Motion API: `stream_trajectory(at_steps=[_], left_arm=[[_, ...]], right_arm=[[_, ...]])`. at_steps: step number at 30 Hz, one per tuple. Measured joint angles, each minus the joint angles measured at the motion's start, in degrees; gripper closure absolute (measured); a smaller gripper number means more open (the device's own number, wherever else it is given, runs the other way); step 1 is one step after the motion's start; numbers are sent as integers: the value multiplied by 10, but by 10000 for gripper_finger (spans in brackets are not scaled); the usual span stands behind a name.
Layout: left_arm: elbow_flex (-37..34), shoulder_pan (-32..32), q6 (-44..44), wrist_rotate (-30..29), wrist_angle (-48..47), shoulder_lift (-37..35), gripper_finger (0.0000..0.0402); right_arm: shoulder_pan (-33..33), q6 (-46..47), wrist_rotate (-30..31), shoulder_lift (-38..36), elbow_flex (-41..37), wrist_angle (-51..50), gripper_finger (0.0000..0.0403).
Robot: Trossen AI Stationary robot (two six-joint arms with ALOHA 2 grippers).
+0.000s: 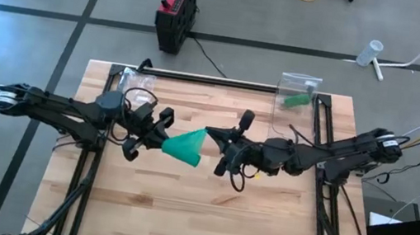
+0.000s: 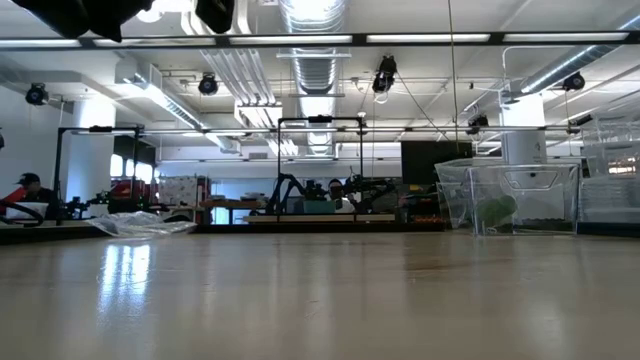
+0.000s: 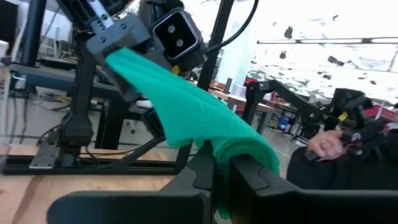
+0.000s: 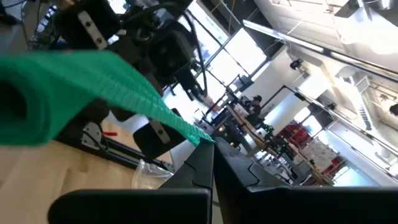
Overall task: Roll bandage
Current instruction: Roll the dark green bandage
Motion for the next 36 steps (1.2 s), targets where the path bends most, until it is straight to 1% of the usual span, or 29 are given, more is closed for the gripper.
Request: stream_trajectory(at_steps=[12, 18, 27, 31, 36], left_arm=[[0, 0, 16, -13, -5, 2, 393], [0, 0, 20, -30, -12, 2, 393], [0, 0, 30, -47, -19, 5, 393], [0, 0, 33, -45, -19, 1, 393], [0, 0, 33, -43, -8, -9, 393]], right_arm=[[2, 2, -1, -20, 0, -5, 403], [2, 1, -32, -20, 10, -2, 403], [2, 0, -34, -20, 18, -2, 403], [2, 11, -26, -20, 17, -27, 403], [2, 50, -15, -20, 16, -66, 403]])
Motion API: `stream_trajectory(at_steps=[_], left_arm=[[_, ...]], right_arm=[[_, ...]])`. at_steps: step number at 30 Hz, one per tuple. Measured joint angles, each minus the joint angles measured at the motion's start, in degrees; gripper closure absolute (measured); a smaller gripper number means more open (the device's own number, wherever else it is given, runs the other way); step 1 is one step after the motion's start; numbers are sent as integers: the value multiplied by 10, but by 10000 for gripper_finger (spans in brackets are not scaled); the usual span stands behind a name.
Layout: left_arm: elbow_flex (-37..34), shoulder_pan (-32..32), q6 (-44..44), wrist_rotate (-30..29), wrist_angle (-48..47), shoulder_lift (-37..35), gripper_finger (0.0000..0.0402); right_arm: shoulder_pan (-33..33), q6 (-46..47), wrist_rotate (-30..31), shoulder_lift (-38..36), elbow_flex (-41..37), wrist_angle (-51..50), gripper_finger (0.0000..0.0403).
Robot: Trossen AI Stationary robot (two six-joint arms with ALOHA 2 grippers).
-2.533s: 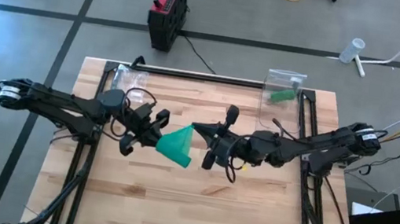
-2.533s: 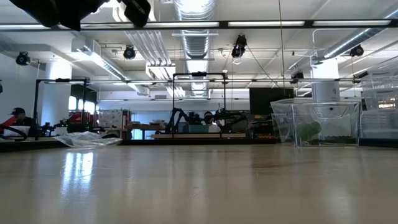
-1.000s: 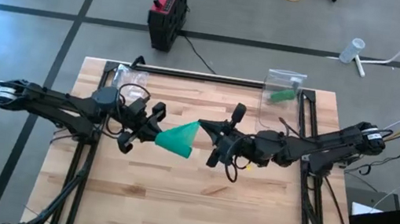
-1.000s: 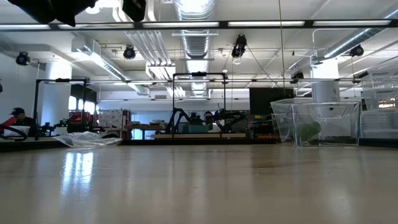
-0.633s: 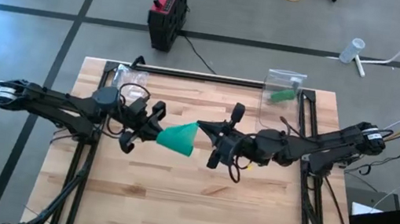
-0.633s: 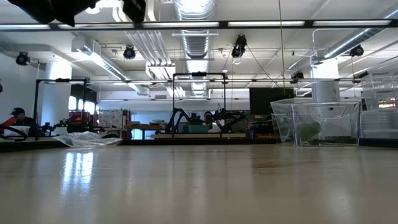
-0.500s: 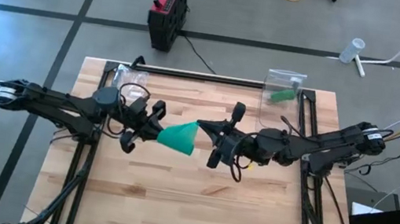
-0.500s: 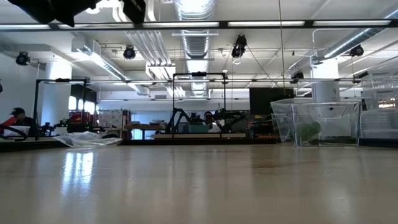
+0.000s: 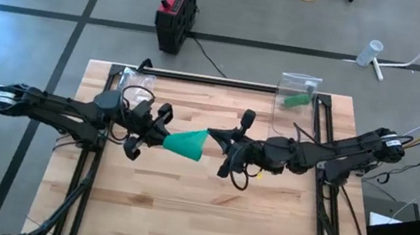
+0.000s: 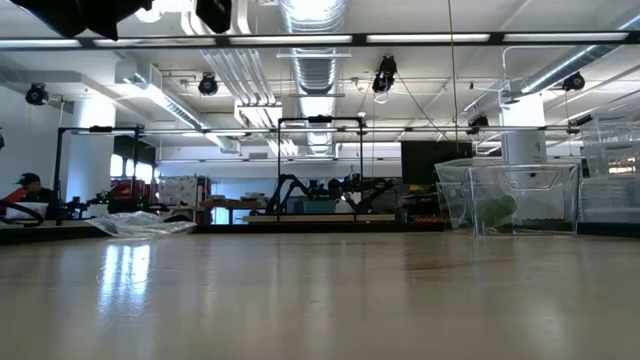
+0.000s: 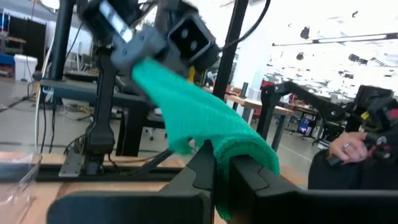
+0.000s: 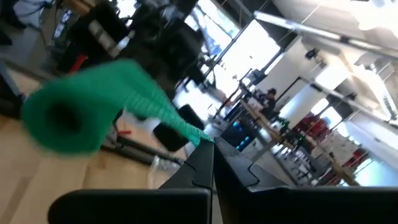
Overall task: Roll bandage
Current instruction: Roll the dark green bandage
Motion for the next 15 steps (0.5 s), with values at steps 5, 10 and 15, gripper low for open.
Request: stream_trajectory(at_steps=[5, 10, 15], left_arm=[[0, 0, 7, 0, 26, -9, 393], [0, 0, 20, -14, 64, -11, 393], [0, 0, 40, -54, 70, -11, 393]], right_arm=[[0, 50, -3, 0, -1, -49, 403], [-1, 115, -78, 2, -1, -88, 403], [-1, 132, -128, 19, -1, -62, 403]])
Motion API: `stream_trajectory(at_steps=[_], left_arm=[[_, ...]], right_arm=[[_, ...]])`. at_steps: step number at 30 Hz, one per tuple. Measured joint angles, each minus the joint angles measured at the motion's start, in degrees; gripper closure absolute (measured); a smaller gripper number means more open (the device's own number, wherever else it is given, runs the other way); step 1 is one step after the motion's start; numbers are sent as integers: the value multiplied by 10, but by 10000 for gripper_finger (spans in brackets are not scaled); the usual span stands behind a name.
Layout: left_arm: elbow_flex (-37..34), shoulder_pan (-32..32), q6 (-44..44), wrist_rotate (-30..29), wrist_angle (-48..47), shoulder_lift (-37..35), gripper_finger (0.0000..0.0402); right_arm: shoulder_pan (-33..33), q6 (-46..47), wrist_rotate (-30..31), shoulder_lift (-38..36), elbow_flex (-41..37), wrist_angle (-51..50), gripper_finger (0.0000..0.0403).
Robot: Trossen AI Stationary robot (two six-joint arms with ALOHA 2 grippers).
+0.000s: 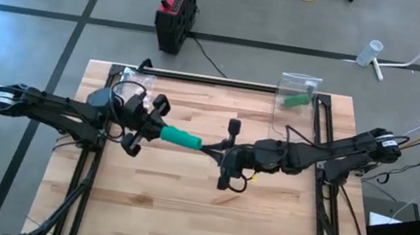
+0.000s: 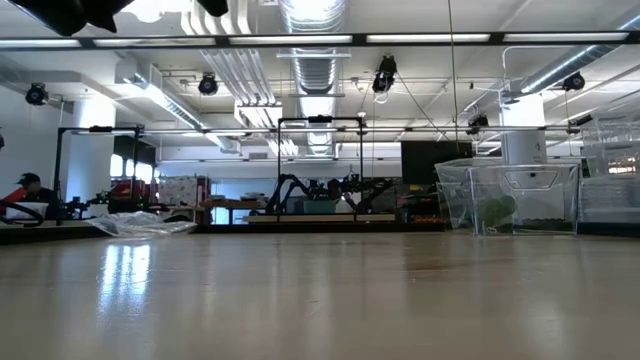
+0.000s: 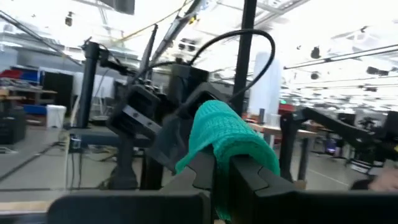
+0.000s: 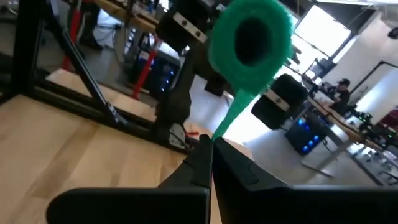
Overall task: Roll bandage
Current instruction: Roll the dark green bandage
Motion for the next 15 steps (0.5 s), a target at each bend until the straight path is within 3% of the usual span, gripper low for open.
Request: stream_trajectory(at_steps=[15], left_arm=[[0, 0, 36, -8, 38, 24, 393]], right_arm=[[-9, -3, -9, 16, 0, 54, 403]])
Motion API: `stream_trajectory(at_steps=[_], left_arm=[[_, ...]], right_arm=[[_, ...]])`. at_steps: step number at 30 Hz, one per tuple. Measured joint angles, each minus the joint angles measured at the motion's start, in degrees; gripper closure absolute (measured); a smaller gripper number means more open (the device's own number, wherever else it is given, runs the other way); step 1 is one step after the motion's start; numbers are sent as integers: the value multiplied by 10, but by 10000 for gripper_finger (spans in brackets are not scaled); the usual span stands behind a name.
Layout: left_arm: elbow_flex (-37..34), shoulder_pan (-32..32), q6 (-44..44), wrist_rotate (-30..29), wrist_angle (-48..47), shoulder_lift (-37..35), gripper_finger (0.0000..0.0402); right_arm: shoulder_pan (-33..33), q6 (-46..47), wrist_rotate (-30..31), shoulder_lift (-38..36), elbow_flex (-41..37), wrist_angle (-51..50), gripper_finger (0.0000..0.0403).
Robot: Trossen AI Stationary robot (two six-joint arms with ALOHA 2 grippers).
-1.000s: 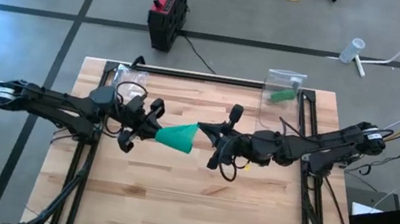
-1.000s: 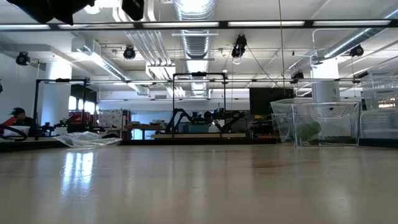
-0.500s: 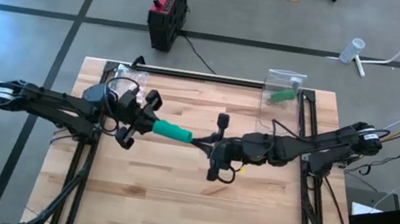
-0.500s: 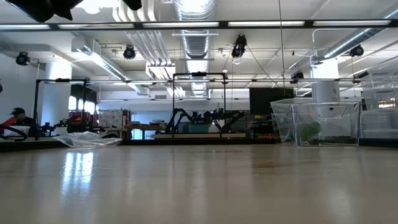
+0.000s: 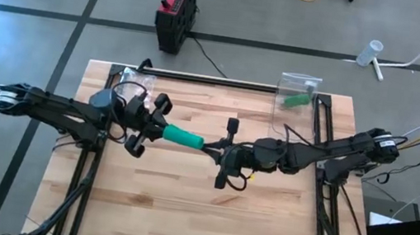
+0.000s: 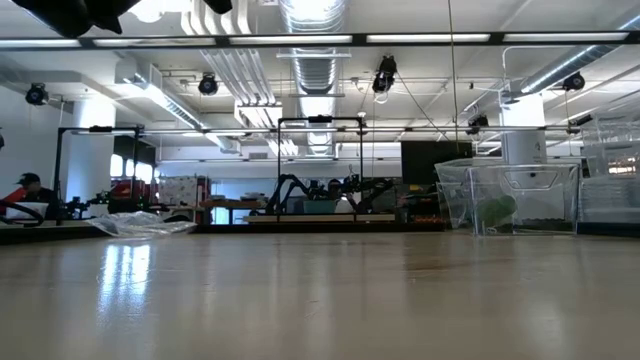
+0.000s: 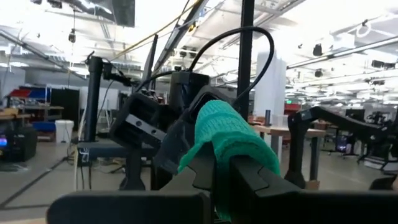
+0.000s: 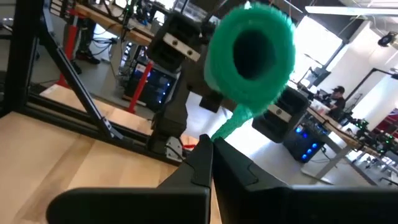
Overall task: Roll bandage
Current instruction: Roll the dark green bandage
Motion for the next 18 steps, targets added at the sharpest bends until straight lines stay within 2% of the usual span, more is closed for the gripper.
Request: stream_trajectory(at_steps=[6, 13, 18], left_arm=[[0, 0, 54, -24, -2, 2, 393], [0, 0, 148, -25, -3, 4, 393], [0, 0, 275, -26, -19, 4, 393]], right_arm=[[3, 2, -3, 0, 6, -1, 403], [4, 8, -4, 0, 6, -1, 403], [4, 19, -4, 0, 6, -1, 403]])
